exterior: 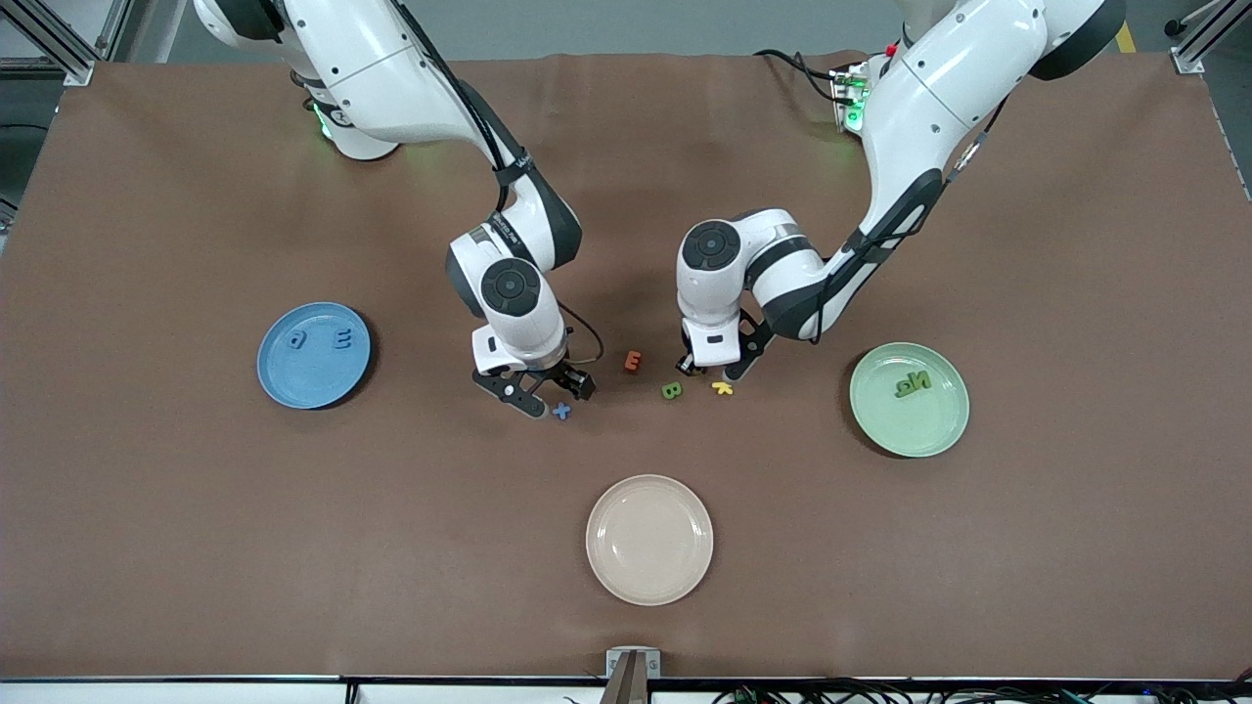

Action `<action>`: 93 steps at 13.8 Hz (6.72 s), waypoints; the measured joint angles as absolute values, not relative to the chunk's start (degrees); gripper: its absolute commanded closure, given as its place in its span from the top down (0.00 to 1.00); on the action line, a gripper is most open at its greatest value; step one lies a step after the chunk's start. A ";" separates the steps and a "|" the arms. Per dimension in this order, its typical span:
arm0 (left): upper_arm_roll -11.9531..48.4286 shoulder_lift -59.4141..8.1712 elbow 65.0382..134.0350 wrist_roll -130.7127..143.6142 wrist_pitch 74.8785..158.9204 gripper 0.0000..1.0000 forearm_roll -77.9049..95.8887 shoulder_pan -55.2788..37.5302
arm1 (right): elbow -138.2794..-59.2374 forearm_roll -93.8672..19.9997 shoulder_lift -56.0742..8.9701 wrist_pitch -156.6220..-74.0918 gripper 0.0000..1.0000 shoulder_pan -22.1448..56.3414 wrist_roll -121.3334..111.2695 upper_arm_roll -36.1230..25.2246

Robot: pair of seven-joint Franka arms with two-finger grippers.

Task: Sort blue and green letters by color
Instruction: 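Grasp the green u with the left gripper while the right gripper reaches the blue x, then place the green u on the green plate while the right gripper carries the blue x, then release the blue x on the blue plate while the left gripper reaches the green B, then grasp the green B with the left gripper while the right gripper reaches the blue c, then drop the green B on the green plate while the right gripper grasps the blue c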

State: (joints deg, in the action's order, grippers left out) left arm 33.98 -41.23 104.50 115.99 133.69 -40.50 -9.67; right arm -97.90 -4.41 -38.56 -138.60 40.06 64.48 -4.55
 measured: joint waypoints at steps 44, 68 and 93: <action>44.58 -40.91 94.80 76.11 117.04 0.99 -35.17 8.63 | -92.67 0.27 -39.88 -128.03 0.00 28.37 37.94 -6.37; 27.11 -52.00 85.29 86.58 132.12 0.25 -33.82 -19.41 | -136.74 0.14 -13.04 -144.71 1.00 0.89 -7.71 -5.37; 49.96 -45.17 97.69 51.82 115.32 0.03 -36.94 28.32 | -92.42 -0.98 -41.03 -134.84 0.99 44.43 76.27 -4.37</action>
State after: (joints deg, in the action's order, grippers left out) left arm 49.96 -45.17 97.69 51.82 115.32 -36.94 28.32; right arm -92.42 -0.98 -41.03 -134.84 44.43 76.27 -4.37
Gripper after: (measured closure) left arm 0.648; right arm 0.000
